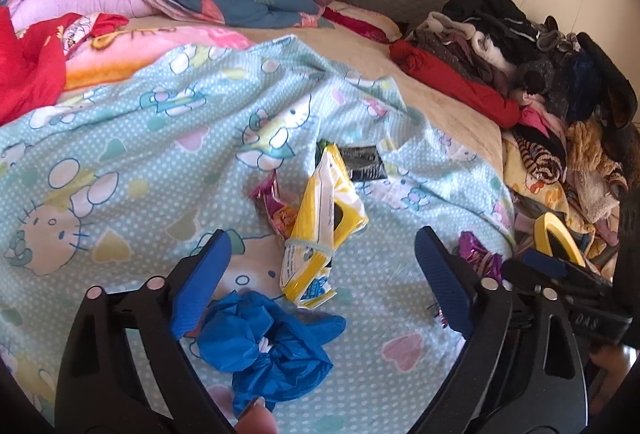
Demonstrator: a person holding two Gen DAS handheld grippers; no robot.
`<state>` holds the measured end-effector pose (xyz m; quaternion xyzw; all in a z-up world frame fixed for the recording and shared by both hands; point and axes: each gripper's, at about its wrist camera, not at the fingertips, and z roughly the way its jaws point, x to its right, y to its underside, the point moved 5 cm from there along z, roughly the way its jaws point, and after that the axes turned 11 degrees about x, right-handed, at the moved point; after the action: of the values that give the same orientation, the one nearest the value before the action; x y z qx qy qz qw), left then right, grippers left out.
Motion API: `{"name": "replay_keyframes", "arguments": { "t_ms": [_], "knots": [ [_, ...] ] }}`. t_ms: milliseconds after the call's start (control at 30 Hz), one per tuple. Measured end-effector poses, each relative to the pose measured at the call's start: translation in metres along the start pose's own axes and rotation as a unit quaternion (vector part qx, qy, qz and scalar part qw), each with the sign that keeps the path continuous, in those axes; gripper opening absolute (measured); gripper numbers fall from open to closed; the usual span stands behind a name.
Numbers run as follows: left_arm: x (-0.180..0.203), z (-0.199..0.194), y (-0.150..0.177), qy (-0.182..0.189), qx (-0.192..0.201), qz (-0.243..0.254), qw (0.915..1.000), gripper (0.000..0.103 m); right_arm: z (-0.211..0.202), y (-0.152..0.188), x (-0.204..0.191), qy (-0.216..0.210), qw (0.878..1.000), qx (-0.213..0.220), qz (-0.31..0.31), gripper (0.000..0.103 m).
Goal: Collect trash
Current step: 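Grasp the yellow-white wrapper with the left tool while the right tool grasps the purple wrapper, then lift both held wrappers and carry them over the yellow-rimmed bin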
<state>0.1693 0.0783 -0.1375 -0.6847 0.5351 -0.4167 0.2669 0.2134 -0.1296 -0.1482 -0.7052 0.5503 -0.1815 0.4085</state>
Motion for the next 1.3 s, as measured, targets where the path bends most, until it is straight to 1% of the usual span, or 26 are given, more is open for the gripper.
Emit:
{"name": "replay_keyframes", "arguments": {
  "t_ms": [200, 300, 433, 467, 500, 533, 600, 633, 700, 733, 800, 833, 933, 967, 1133, 1300],
  "knots": [
    [-0.003, 0.014, 0.011, -0.005, -0.021, 0.007, 0.9997, 0.068, 0.022, 0.000, 0.001, -0.001, 1.000, -0.026, 0.012, 0.079],
    [-0.002, 0.019, 0.014, -0.008, -0.026, 0.011, 0.9996, 0.065, 0.034, 0.002, 0.000, 0.001, 0.999, -0.045, 0.015, 0.077],
    [-0.001, 0.025, 0.017, -0.011, -0.034, 0.014, 0.9993, 0.063, 0.045, 0.006, 0.001, 0.004, 0.998, -0.067, 0.019, 0.066],
    [-0.001, 0.027, 0.018, -0.012, -0.036, 0.015, 0.9992, 0.062, 0.048, 0.007, 0.003, 0.007, 0.997, -0.070, 0.023, 0.066],
    [-0.001, 0.029, 0.019, -0.014, -0.039, 0.017, 0.9990, 0.061, 0.049, 0.007, 0.003, 0.007, 0.997, -0.071, 0.025, 0.061],
    [0.000, 0.031, 0.020, -0.016, -0.041, 0.017, 0.9989, 0.060, 0.051, 0.007, 0.005, 0.008, 0.997, -0.072, 0.029, 0.051],
    [0.000, 0.033, 0.021, -0.018, -0.045, 0.018, 0.9987, 0.055, 0.052, 0.007, 0.010, 0.010, 0.997, -0.072, 0.040, 0.041],
    [0.001, 0.034, 0.022, -0.019, -0.046, 0.020, 0.9986, 0.053, 0.052, 0.007, 0.011, 0.008, 0.996, -0.071, 0.043, 0.038],
    [0.002, 0.036, 0.024, -0.021, -0.050, 0.025, 0.9982, 0.049, 0.050, 0.006, 0.013, 0.002, 0.996, -0.066, 0.051, 0.034],
    [0.001, 0.038, 0.025, -0.023, -0.054, 0.026, 0.9979, 0.049, 0.049, 0.006, 0.014, 0.000, 0.997, -0.063, 0.054, 0.034],
    [0.001, 0.039, 0.027, -0.026, -0.056, 0.027, 0.9977, 0.043, 0.044, 0.004, 0.013, -0.005, 0.997, -0.049, 0.056, 0.033],
    [0.001, 0.038, 0.028, -0.027, -0.055, 0.027, 0.9977, 0.042, 0.042, 0.002, 0.012, -0.008, 0.998, -0.042, 0.056, 0.033],
    [0.000, 0.038, 0.027, -0.028, -0.055, 0.028, 0.9977, 0.032, 0.030, -0.003, 0.008, -0.015, 0.999, -0.013, 0.047, 0.033],
    [0.000, 0.038, 0.026, -0.028, -0.054, 0.028, 0.9977, 0.026, 0.024, -0.005, 0.006, -0.018, 0.999, 0.001, 0.043, 0.033],
    [0.005, 0.035, 0.025, -0.020, -0.048, 0.032, 0.9981, 0.024, 0.010, -0.009, 0.004, -0.022, 0.998, 0.030, 0.040, 0.033],
    [0.017, 0.022, 0.016, 0.001, -0.025, 0.038, 0.9990, 0.023, -0.003, -0.010, 0.005, -0.025, 0.998, 0.050, 0.040, 0.033]
  ]
}}
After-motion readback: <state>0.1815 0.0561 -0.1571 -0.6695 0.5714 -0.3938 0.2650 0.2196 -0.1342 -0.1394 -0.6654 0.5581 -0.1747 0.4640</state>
